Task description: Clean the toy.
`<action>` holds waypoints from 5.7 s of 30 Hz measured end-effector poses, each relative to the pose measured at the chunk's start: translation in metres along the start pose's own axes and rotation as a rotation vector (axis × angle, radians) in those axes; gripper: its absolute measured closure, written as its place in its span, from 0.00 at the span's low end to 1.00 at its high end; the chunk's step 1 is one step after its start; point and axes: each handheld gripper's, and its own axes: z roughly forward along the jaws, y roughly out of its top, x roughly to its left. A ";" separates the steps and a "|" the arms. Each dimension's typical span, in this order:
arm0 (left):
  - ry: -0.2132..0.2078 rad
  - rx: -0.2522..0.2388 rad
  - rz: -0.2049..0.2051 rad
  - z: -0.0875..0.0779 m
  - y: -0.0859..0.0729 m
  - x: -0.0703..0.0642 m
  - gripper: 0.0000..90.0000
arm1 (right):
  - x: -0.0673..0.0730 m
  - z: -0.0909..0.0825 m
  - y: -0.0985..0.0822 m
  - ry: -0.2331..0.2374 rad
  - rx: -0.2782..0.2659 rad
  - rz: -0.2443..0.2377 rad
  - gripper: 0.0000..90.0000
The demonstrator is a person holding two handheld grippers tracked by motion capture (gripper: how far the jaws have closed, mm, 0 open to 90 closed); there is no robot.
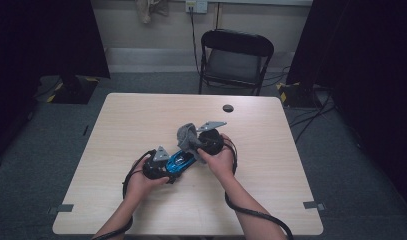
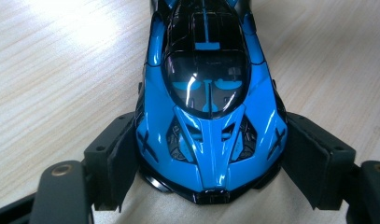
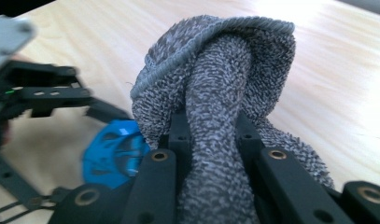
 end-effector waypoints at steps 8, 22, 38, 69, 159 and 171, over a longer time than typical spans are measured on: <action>0.000 0.000 0.000 0.000 0.000 0.000 0.27 | 0.026 0.011 -0.005 0.072 0.000 -0.023 0.83; 0.003 0.000 0.004 0.000 0.000 0.000 0.27 | 0.053 0.032 -0.014 0.114 0.054 -0.085 0.83; 0.006 -0.006 -0.004 0.000 0.000 0.000 0.27 | 0.062 0.038 -0.023 0.099 0.056 -0.165 0.83; 0.005 0.001 0.005 0.000 0.000 0.000 0.27 | 0.043 0.037 -0.018 0.109 0.032 -0.105 0.83; 0.001 0.000 0.000 0.000 0.000 0.000 0.27 | -0.043 0.031 -0.019 -0.086 0.004 0.065 0.83; 0.001 0.001 0.000 0.000 0.000 0.000 0.27 | -0.061 0.033 -0.032 -0.144 0.049 0.093 0.83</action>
